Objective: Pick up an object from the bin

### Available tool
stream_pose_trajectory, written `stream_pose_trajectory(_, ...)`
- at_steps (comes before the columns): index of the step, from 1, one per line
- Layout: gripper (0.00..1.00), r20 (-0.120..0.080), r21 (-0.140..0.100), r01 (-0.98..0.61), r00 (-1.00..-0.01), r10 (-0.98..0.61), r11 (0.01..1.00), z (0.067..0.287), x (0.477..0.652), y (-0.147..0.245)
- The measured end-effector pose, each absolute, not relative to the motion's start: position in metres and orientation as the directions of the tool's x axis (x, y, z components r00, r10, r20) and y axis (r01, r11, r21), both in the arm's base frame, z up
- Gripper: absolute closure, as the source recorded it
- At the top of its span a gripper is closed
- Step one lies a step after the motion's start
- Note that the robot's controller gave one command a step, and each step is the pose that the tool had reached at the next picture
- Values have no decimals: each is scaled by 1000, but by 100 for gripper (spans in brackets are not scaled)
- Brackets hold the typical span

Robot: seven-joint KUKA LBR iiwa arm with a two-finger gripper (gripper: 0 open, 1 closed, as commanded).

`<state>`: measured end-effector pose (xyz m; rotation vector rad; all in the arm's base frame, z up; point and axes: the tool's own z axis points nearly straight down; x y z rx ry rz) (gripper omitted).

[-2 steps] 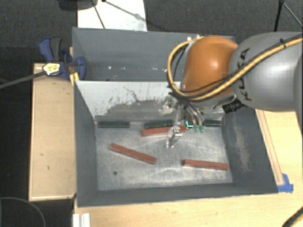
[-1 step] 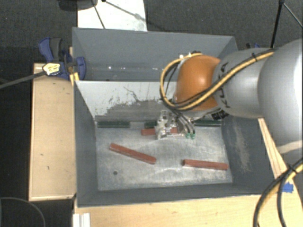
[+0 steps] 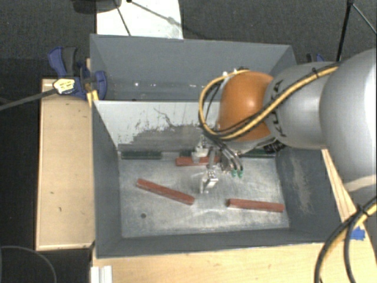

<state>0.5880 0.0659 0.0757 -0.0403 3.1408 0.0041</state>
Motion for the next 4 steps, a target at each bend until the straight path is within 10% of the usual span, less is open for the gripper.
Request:
stream_pose_trajectory(1, 0, -2, 3, -24, -1000, -24, 1000, 76, 589, 66)
stream_pose_trajectory(2, 0, 1, -1, -90, -996, -90, 996, 109, 538, 100)
stream_pose_trajectory(3, 100, -7, 1, -69, -998, -69, 998, 73, 519, 144)
stream_pose_trajectory(4, 100, -7, 1, -69, -998, -69, 998, 73, 519, 144)
